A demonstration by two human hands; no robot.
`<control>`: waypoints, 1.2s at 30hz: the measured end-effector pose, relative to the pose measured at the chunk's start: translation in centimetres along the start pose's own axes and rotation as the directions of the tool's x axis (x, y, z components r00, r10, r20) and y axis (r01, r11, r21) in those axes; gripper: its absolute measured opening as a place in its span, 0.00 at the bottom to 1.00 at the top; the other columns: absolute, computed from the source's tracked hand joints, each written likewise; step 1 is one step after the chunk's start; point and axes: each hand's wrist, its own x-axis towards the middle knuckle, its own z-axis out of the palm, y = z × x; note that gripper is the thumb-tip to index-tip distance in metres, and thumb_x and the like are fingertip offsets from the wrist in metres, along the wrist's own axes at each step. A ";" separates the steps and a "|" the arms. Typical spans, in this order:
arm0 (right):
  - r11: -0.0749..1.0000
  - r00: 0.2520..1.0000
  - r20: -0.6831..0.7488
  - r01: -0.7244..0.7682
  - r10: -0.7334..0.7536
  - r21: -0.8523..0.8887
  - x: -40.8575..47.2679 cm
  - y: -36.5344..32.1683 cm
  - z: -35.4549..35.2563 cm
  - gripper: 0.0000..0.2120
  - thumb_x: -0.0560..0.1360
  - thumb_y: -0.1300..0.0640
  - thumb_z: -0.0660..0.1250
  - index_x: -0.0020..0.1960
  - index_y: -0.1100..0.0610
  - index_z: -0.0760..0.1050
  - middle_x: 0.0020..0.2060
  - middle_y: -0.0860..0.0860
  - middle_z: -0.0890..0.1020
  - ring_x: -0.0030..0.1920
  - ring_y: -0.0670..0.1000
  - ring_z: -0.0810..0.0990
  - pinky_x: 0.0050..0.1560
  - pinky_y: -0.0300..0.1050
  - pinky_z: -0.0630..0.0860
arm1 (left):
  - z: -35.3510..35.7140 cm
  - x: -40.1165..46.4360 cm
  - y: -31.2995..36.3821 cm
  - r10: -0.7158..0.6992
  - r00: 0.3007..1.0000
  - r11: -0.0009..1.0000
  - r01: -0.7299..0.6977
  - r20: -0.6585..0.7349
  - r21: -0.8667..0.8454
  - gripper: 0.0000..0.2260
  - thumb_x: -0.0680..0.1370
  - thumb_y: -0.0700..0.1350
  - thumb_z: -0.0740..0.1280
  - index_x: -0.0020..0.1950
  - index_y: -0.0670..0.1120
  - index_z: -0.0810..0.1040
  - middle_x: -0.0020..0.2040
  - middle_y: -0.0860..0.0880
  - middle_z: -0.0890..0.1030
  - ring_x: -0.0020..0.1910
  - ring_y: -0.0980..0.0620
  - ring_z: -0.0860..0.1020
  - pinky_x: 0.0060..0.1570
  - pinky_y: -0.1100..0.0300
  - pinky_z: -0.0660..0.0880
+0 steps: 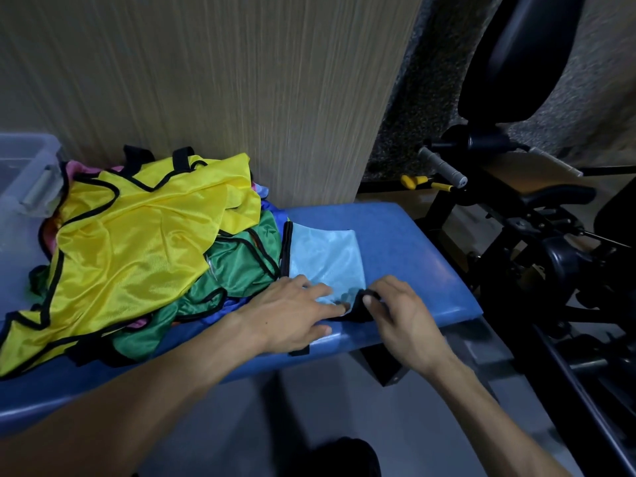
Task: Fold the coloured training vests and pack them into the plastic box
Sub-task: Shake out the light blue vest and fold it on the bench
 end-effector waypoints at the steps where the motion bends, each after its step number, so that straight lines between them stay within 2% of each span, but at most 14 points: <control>1: 0.998 0.998 -0.001 -0.059 0.059 0.003 0.8 0.0 0.4 0.07 0.82 0.57 0.64 0.45 0.50 0.74 0.43 0.46 0.74 0.46 0.52 0.74 0.50 0.49 0.72 | -0.1 -0.1 0.0 0.006 1.000 1.000 -0.006 0.001 -0.001 0.22 0.84 0.62 0.54 0.78 0.63 0.60 0.78 0.51 0.64 0.69 0.43 0.68 0.66 0.47 0.69; 4: 0.982 0.982 -0.007 -0.189 0.189 -0.003 2.5 0.0 1.3 0.03 0.78 0.56 0.70 0.46 0.53 0.78 0.41 0.46 0.72 0.42 0.50 0.75 0.46 0.46 0.72 | 0.1 -0.5 0.0 0.001 1.000 1.000 -0.001 0.005 -0.025 0.24 0.83 0.65 0.53 0.79 0.63 0.59 0.79 0.52 0.62 0.71 0.44 0.65 0.69 0.48 0.66; 6: 0.973 0.974 -0.003 -0.228 0.228 -0.029 3.2 -0.3 1.2 0.07 0.75 0.54 0.74 0.48 0.51 0.77 0.41 0.45 0.71 0.40 0.48 0.75 0.42 0.45 0.71 | 0.2 -0.8 -0.1 -0.018 0.999 0.996 0.020 0.026 -0.083 0.28 0.81 0.68 0.53 0.80 0.62 0.56 0.80 0.53 0.59 0.74 0.46 0.60 0.73 0.49 0.61; 9: 0.977 0.980 0.052 -0.186 0.192 -0.101 4.0 -0.9 1.0 0.11 0.73 0.57 0.74 0.50 0.51 0.73 0.38 0.44 0.71 0.41 0.51 0.74 0.40 0.45 0.66 | -0.2 -1.8 -0.9 -0.042 0.999 0.977 0.038 -0.011 -0.209 0.40 0.76 0.72 0.59 0.82 0.58 0.51 0.82 0.54 0.56 0.78 0.51 0.55 0.78 0.53 0.55; 11: 0.980 0.986 0.103 -0.112 0.131 -0.166 4.2 -1.4 1.1 0.09 0.74 0.61 0.70 0.52 0.52 0.74 0.38 0.44 0.70 0.43 0.53 0.75 0.40 0.46 0.65 | -0.7 -2.9 -1.6 -0.057 0.990 0.982 0.032 -0.126 -0.188 0.42 0.72 0.74 0.62 0.80 0.55 0.58 0.78 0.54 0.60 0.76 0.52 0.59 0.76 0.54 0.58; 13: 0.971 0.986 0.151 -0.030 0.068 -0.239 4.3 -1.6 1.3 0.09 0.75 0.64 0.66 0.53 0.53 0.74 0.42 0.47 0.72 0.44 0.56 0.75 0.42 0.50 0.70 | -1.2 -3.9 -1.7 -0.059 0.960 0.992 0.026 -0.274 -0.122 0.35 0.69 0.75 0.65 0.67 0.55 0.69 0.64 0.56 0.70 0.62 0.53 0.69 0.63 0.54 0.68; 15: 0.951 0.982 0.189 0.038 0.022 -0.307 4.2 -1.6 1.4 0.09 0.76 0.64 0.63 0.54 0.53 0.73 0.46 0.49 0.74 0.43 0.60 0.77 0.44 0.55 0.75 | -1.0 -4.4 -1.0 -0.047 0.933 0.997 0.025 -0.356 -0.067 0.29 0.67 0.76 0.66 0.53 0.55 0.70 0.50 0.57 0.70 0.48 0.54 0.69 0.49 0.56 0.69; 19: 0.890 0.968 0.234 0.184 -0.091 -0.416 3.4 -1.4 1.6 0.08 0.79 0.55 0.59 0.57 0.50 0.72 0.45 0.49 0.75 0.41 0.60 0.78 0.39 0.57 0.78 | 2.1 -4.7 0.8 -0.025 0.952 0.993 0.059 -0.305 0.101 0.26 0.64 0.71 0.72 0.49 0.53 0.72 0.45 0.55 0.72 0.40 0.53 0.74 0.35 0.57 0.70; 21: 0.872 0.955 0.252 0.253 -0.156 -0.418 2.5 -1.8 1.8 0.16 0.80 0.47 0.53 0.64 0.45 0.72 0.47 0.49 0.76 0.43 0.57 0.77 0.36 0.55 0.79 | 3.5 -4.9 1.3 -0.045 0.947 0.984 0.097 -0.319 0.149 0.25 0.64 0.65 0.76 0.49 0.50 0.75 0.45 0.53 0.74 0.39 0.50 0.76 0.29 0.56 0.71; 27: 0.781 0.951 0.219 0.304 -0.217 -0.546 0.2 -2.4 3.4 0.28 0.75 0.39 0.59 0.75 0.39 0.63 0.53 0.49 0.76 0.45 0.58 0.76 0.34 0.52 0.79 | 4.6 -5.8 1.2 -0.005 0.864 0.990 0.075 -0.503 0.118 0.05 0.79 0.51 0.67 0.49 0.49 0.78 0.45 0.52 0.76 0.42 0.49 0.75 0.32 0.55 0.74; 30: 0.762 0.954 0.199 0.301 -0.227 -0.573 -0.1 -2.8 3.7 0.34 0.71 0.38 0.70 0.75 0.40 0.64 0.52 0.51 0.76 0.43 0.60 0.75 0.34 0.52 0.76 | 3.7 -5.5 0.2 0.117 0.864 0.985 -0.040 -0.490 0.165 0.05 0.80 0.48 0.69 0.52 0.49 0.81 0.52 0.52 0.78 0.51 0.49 0.75 0.46 0.56 0.74; 33: 0.735 0.950 0.168 0.309 -0.262 -0.604 -0.2 -3.3 3.9 0.34 0.67 0.38 0.74 0.70 0.42 0.66 0.50 0.52 0.77 0.41 0.61 0.75 0.34 0.52 0.72 | 2.3 -4.7 -1.4 0.002 0.868 0.989 -0.074 -0.497 -0.126 0.06 0.83 0.46 0.65 0.55 0.45 0.80 0.62 0.50 0.78 0.65 0.49 0.74 0.64 0.56 0.72; 34: 0.727 0.947 0.174 0.319 -0.270 -0.608 -0.2 -3.4 4.0 0.33 0.68 0.38 0.73 0.70 0.41 0.67 0.50 0.52 0.76 0.42 0.60 0.74 0.35 0.52 0.71 | 1.9 -4.4 -1.8 -0.105 0.886 0.959 -0.031 -0.452 -0.283 0.07 0.84 0.46 0.63 0.56 0.46 0.78 0.62 0.51 0.78 0.65 0.50 0.74 0.65 0.56 0.72; 36: 0.722 0.943 0.196 0.331 -0.268 -0.608 -0.3 -3.6 4.1 0.30 0.70 0.37 0.68 0.70 0.41 0.68 0.50 0.51 0.76 0.42 0.59 0.74 0.36 0.52 0.71 | 1.6 -3.5 -2.7 -0.261 0.914 0.869 0.083 -0.310 -0.488 0.06 0.85 0.48 0.61 0.55 0.48 0.76 0.52 0.54 0.79 0.53 0.51 0.77 0.55 0.50 0.76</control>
